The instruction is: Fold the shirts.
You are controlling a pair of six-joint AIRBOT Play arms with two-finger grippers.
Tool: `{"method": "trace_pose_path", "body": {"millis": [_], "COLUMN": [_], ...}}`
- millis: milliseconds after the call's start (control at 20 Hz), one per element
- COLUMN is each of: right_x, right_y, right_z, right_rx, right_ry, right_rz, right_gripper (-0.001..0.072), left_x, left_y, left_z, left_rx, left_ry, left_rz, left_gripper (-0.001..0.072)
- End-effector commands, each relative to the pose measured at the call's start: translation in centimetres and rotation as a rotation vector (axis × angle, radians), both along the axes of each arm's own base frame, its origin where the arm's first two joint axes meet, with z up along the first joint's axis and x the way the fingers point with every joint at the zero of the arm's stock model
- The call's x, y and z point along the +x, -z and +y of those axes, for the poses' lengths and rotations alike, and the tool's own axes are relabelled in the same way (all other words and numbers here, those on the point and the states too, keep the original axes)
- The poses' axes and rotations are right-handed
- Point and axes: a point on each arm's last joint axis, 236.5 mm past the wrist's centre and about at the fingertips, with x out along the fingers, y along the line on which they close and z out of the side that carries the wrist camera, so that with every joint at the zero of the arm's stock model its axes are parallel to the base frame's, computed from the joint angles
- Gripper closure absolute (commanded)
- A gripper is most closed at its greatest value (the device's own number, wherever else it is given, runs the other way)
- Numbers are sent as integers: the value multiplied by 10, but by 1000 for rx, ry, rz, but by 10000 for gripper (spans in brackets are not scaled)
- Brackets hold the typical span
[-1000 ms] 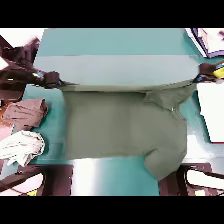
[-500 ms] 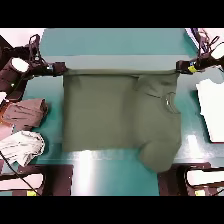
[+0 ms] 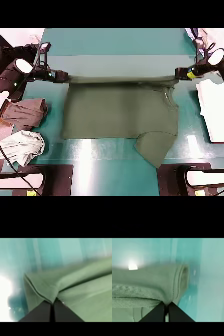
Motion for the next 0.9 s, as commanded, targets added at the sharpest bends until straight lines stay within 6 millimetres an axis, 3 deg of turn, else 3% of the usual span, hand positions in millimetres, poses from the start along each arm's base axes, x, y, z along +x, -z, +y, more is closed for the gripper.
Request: {"method": "trace_pose_path", "body": {"millis": [0,200,350,400,450,500,550,700,850], "right_x": [-37,-58,-62,-62,-63,-66,-71,-109,-148], "right_y": [33,67,72,70,69,68,65,47,34], "right_z": [1,19,31,36,40,41,46,39,26], "right_rx": [-3,36,85,109,129,145,167,179,208], "right_ry": [-1,-11,-7,-2,1,6,4,-19,12], "right_rz": [97,165,178,175,182,195,211,306,323], "right_gripper": [693,690,688,687,673,503,361,359,376], "left_x": [-25,-30,-36,-38,-40,-45,-52,-85,-120], "left_y": [33,56,60,61,62,63,63,48,25], "left_z": [6,11,10,9,8,7,7,17,32], "left_rx": [54,58,40,27,21,19,22,-19,-27], "left_ry": [37,4,-16,-33,-37,-29,-12,4,-7], "left_rz": [93,99,130,147,161,181,213,369,383], "left_gripper": [685,685,682,530,266,119,122,122,122]}}
